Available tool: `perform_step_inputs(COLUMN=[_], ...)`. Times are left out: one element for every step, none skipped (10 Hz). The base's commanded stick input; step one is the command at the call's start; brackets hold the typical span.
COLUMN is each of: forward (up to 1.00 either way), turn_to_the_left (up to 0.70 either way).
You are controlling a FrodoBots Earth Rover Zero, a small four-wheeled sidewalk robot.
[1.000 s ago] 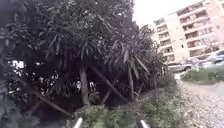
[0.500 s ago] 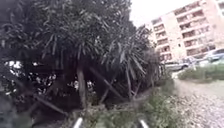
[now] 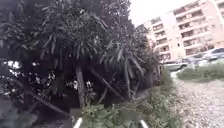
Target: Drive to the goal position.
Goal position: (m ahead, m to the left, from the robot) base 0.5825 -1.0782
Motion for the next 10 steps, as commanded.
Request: perform_step_inputs(forward=[-0.17,-0.33,-0.63,-0.93,-1.0,-1.0,-1.0,-1.0,-1.0,-1.0], turn_to_the_left=[-0.45,-0.26,-0.13,-0.01,0.02,0.02,0.02,0.02,0.02,0.02])
